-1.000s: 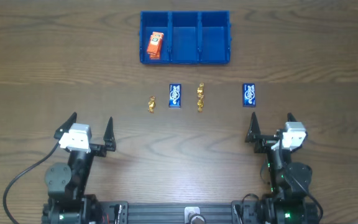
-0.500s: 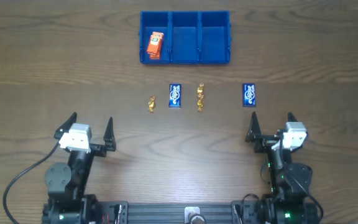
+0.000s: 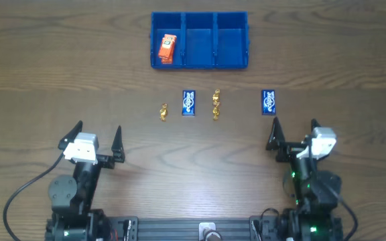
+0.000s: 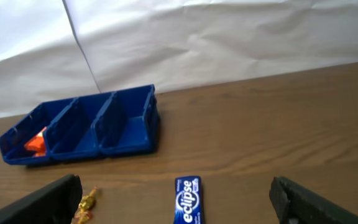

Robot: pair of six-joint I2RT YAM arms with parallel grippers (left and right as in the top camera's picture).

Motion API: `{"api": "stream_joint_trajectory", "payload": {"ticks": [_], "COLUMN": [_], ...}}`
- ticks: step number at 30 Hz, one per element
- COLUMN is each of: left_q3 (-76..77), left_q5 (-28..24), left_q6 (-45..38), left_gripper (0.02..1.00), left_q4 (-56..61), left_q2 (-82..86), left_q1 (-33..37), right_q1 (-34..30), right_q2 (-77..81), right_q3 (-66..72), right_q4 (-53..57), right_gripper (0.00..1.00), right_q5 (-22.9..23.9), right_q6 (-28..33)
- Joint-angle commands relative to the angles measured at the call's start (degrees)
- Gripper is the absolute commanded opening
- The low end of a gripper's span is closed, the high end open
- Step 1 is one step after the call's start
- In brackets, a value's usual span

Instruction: Sort Candies Into Trays

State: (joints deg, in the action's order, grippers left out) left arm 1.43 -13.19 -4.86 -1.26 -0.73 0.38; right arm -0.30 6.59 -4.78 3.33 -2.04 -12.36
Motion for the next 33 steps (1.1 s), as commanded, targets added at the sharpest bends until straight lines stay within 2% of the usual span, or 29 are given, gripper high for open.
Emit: {"api": "stream_joint_trajectory", "payload": {"ticks": [1, 5, 8, 10, 14, 24, 28, 33], "left_q3": [-1.16, -1.16, -1.16, -1.16, -1.16, -1.16, -1.16, -1.16], "left_q5": [-0.35, -0.35, -0.33, -0.35, -0.35, -0.35, -0.35, -0.35], "left_q6": [-0.90, -0.90, -0.90, -0.90, -0.90, -0.90, -0.90, -0.90], "left_gripper": [0.998, 0.998, 0.998, 0.998, 0.998, 0.998, 0.998, 0.998], "left_q4": [-1.90, -1.90, -1.90, -1.90, -1.90, -1.90, -1.90, -1.90], "left_q2": [0.52, 0.52, 0.52, 0.52, 0.52, 0.52, 0.52, 0.52], "left_q1": [0.35, 0.35, 0.35, 0.35, 0.35, 0.35, 0.35, 0.35], "right_q1": [-1.42, -1.42, -1.42, -1.33, -1.20, 1.90, 2.89, 2.91], "right_q2": [18.93, 35.41, 46.97, 56.52, 71.76, 94.92, 99.06, 101.88], "right_q3": [-20.57, -39.04, -50.64, -58.77, -66.75, -67.63, -67.63, -67.63], "right_q4": [9.66, 24.59, 33.64, 40.33, 47.47, 45.29, 43.95, 43.60], "right_gripper": [0.998, 1.000, 0.998, 1.000, 0.998, 1.000, 1.000, 1.000], "right_q5": [-6.40, -6.10, -4.83, -3.91, -3.61, -2.58, 1.01, 1.11], "right_q6": [4.70, 9.53, 10.47, 13.70, 13.92, 13.49, 11.13, 10.62]}}
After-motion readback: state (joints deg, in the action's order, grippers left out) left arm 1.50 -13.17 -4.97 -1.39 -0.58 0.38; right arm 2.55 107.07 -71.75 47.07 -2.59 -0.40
